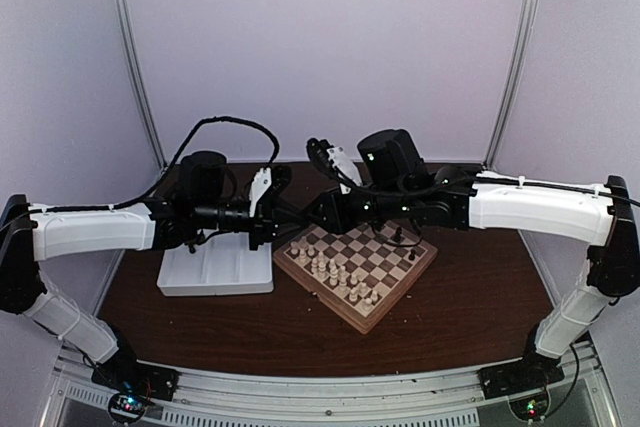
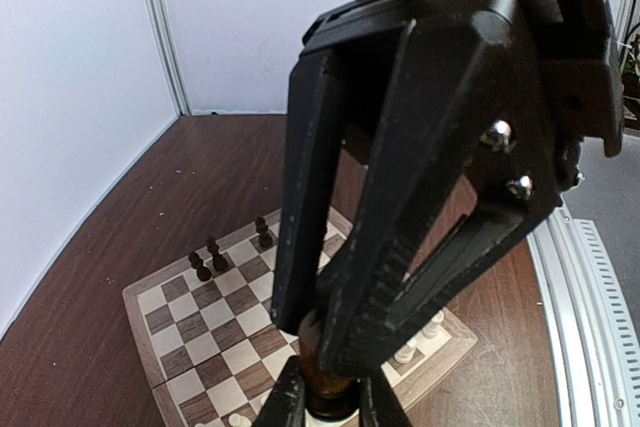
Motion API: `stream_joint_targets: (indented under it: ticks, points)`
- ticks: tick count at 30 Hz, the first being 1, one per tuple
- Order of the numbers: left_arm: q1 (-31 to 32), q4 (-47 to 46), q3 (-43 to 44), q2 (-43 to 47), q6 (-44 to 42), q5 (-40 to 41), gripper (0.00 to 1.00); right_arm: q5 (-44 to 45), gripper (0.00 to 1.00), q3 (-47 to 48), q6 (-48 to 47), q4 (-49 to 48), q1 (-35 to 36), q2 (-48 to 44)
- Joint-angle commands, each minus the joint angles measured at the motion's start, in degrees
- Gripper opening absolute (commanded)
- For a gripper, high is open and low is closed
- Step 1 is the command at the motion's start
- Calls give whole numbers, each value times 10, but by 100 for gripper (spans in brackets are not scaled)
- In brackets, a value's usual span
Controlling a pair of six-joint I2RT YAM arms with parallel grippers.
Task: Set up the chess pieces on the board
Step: Adjust the chess piece.
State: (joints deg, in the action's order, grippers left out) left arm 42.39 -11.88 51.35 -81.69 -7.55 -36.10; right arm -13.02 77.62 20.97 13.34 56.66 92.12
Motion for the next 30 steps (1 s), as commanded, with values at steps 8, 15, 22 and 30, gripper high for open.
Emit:
stream_joint_targets:
  ticks: [8, 15, 22, 30]
  points:
    - [2, -12, 14, 11, -4, -7, 0, 3, 12, -12, 0, -8, 0, -9]
    - [2, -27, -8, 26, -2, 5, 14, 27, 7, -16, -4, -4, -1, -26]
    - [2, -8, -34, 64, 2, 17, 32, 66, 7, -19, -23, 31, -10, -50]
    - [1, 66, -73, 135, 42, 99, 43, 125, 6, -50, -47, 82, -37, -91]
